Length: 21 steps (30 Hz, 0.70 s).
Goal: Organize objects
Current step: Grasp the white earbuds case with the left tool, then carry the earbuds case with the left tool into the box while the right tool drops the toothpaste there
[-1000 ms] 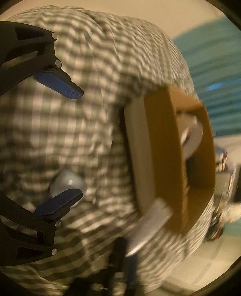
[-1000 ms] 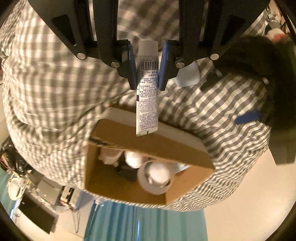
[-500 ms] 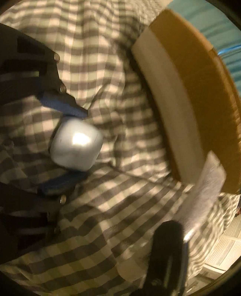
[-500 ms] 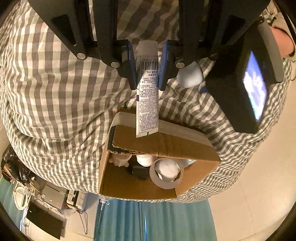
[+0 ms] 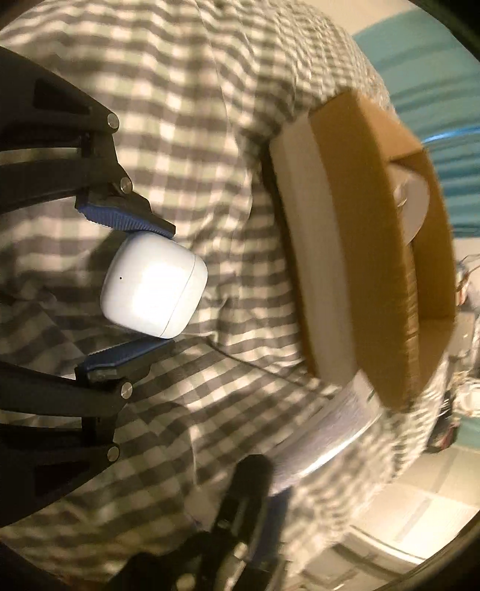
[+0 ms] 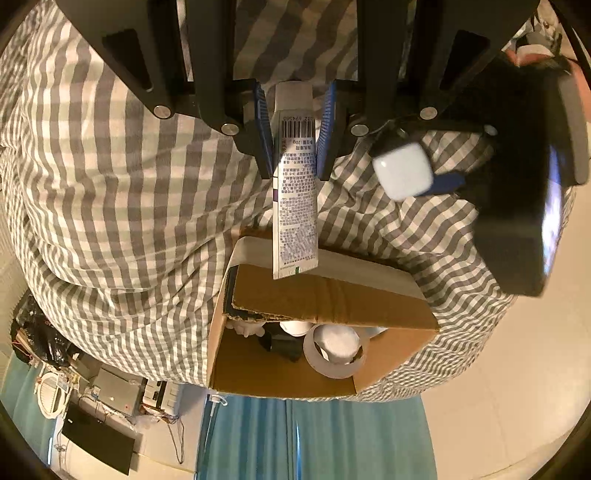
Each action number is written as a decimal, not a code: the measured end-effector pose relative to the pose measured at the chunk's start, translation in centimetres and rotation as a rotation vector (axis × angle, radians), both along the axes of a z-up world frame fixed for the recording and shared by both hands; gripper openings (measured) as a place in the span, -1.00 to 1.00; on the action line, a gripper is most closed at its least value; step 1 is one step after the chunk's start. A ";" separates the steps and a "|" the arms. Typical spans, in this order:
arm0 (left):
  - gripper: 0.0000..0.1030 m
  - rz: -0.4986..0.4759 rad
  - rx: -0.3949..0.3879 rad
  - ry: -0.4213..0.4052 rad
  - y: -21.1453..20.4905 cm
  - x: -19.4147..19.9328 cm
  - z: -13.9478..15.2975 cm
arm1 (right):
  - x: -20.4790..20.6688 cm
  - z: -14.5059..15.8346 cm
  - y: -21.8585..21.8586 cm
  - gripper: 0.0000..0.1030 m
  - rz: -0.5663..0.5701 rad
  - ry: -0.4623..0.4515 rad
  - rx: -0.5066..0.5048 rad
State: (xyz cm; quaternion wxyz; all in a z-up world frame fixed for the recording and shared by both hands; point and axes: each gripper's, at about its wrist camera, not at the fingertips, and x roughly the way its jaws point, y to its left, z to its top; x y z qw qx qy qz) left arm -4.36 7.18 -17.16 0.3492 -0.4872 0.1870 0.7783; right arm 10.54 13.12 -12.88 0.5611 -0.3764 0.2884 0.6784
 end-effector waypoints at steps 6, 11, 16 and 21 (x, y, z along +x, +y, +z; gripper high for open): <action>0.07 0.035 0.078 0.066 -1.8 0.4 3.3 | -1.4 1.9 -1.7 -0.58 0.000 -0.023 0.042; 0.07 0.063 0.119 0.125 -2.8 0.7 6.1 | -2.2 3.7 -3.0 -0.63 0.015 -0.027 0.085; 0.07 0.078 0.173 0.178 -4.2 -0.8 9.1 | -2.6 6.0 -3.3 -0.64 0.032 -0.033 0.130; 0.07 0.074 0.211 0.231 -4.7 -1.2 12.5 | -3.2 8.9 -2.5 -0.64 0.055 -0.068 0.195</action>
